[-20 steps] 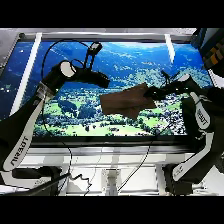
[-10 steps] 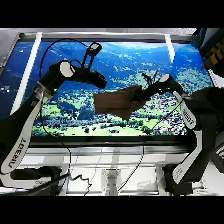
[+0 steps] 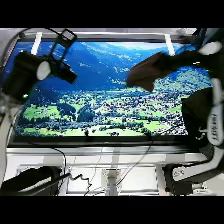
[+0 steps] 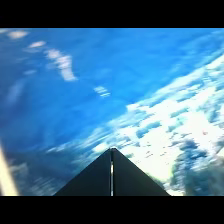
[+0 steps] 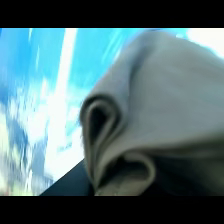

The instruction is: Fold the clothes and pants, and hang the long-sleeved shirts on hangers.

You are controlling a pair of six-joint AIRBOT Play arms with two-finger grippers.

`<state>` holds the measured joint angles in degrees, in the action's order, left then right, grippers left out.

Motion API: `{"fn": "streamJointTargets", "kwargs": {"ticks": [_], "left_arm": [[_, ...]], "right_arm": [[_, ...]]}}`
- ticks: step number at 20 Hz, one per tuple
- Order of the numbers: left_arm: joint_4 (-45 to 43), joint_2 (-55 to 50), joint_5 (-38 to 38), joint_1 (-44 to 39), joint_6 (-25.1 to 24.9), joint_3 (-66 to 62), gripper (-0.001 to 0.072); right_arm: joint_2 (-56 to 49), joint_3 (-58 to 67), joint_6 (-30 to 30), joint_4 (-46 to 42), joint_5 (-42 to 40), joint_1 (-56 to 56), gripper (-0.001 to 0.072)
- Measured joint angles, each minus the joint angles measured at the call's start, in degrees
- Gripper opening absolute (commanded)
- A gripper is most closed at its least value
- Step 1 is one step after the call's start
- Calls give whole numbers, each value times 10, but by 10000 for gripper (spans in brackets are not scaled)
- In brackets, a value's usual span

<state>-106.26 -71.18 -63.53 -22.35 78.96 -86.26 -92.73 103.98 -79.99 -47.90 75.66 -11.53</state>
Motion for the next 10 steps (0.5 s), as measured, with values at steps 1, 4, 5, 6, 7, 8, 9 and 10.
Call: {"fn": "streamJointTargets", "kwargs": {"ticks": [1, 4, 5, 6, 7, 8, 9, 10], "left_arm": [[-12, 17, -7, 0, 2, 0, 14], [-33, 58, -19, 0, 8, 0, 13], [-37, 68, -22, 0, 8, 0, 13], [-40, 76, -23, 0, 9, 0, 14], [-43, 83, -24, 0, 10, 0, 13], [-45, 86, -25, 0, 11, 0, 13], [-45, 89, -25, 0, 12, 0, 14], [-46, 92, -26, 0, 12, 0, 13]], "right_arm": [[34, 4, -25, -12, 9, -35, 14], [128, 10, -87, -57, 39, -147, 14], [160, 11, -104, -78, 52, -190, 14], [188, 12, -119, -99, 67, -230, 14], [215, 13, -135, -127, 87, -271, 14], [236, 13, -152, -151, 109, -308, 14], [256, 14, -168, -179, 139, -344, 14], [269, 14, -181, -200, 171, -374, 14]]}}
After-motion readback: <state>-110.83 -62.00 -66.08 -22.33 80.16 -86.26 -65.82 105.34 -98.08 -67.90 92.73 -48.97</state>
